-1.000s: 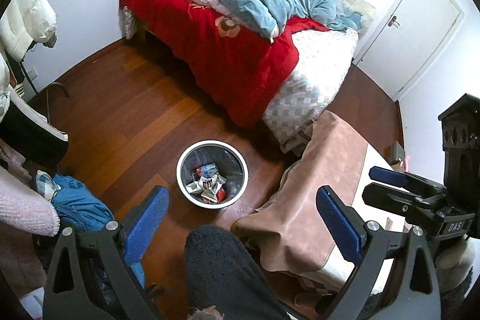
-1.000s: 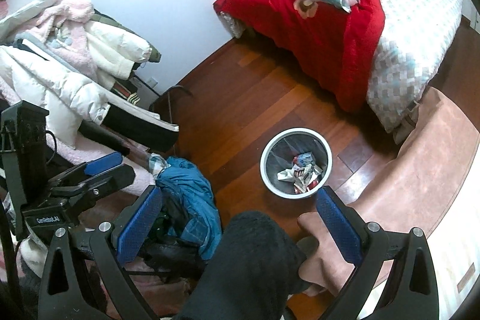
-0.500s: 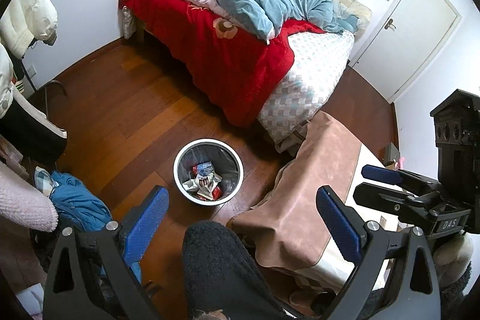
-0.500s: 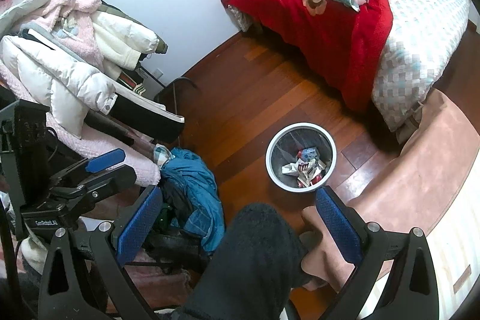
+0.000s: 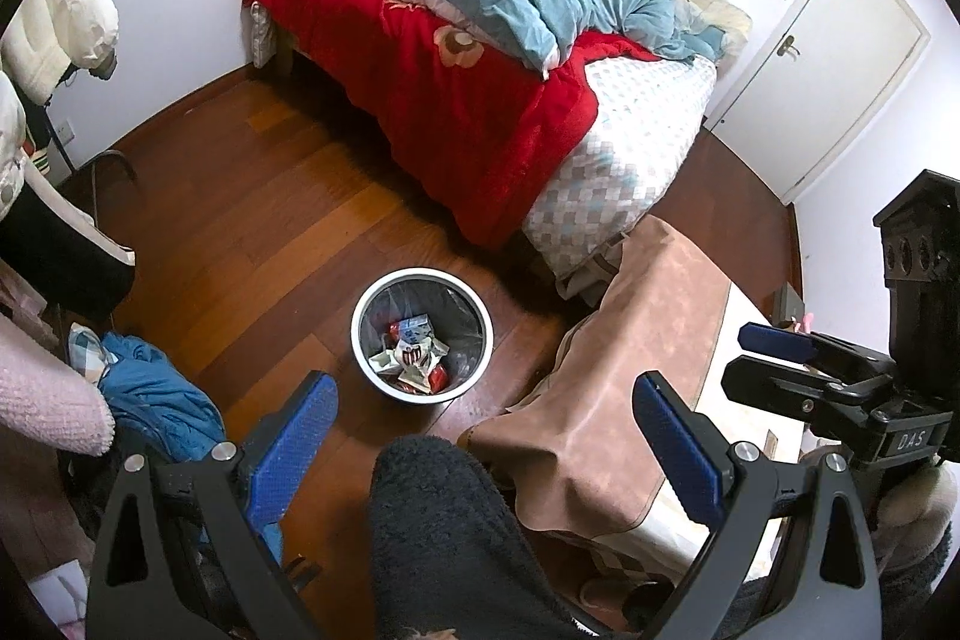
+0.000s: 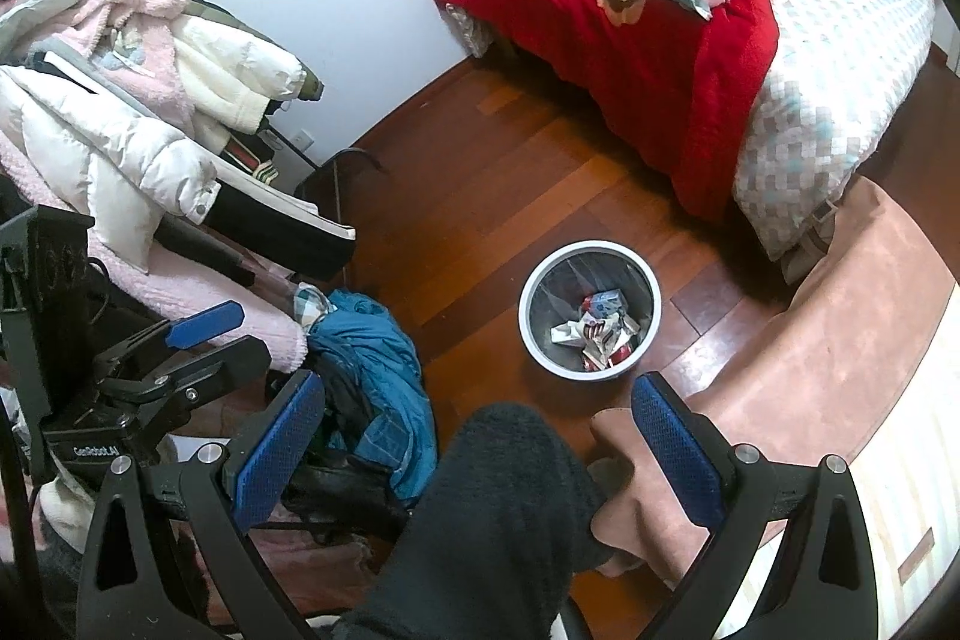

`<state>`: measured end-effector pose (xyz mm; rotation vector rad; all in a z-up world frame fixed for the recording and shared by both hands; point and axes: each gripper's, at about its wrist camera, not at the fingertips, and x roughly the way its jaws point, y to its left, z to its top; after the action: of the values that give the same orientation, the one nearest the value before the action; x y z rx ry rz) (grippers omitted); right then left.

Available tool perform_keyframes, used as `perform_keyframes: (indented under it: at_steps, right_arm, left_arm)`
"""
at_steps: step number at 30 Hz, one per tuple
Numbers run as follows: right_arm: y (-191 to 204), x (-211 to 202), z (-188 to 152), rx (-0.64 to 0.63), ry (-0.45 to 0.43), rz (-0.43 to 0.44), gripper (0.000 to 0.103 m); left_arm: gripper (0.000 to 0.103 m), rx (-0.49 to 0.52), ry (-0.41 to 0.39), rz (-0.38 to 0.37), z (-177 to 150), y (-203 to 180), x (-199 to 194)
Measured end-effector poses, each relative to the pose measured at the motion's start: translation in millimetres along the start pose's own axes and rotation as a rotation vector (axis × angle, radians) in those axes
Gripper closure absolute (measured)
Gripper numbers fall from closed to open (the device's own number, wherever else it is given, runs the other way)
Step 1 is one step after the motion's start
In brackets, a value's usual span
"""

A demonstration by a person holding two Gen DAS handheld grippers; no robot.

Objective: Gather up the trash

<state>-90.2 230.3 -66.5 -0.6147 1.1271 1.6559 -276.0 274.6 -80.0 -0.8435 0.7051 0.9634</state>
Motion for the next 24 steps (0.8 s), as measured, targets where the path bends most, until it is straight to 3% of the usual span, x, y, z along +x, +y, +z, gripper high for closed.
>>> perform_keyframes:
  at_steps: [24]
  right_arm:
    - [-1.4, 4.9, -2.3, -0.008, 0.015, -0.005, 0.0]
  left_arm:
    - [0.0, -0.017, 0.007, 0.01, -4.9, -0.3, 5.2]
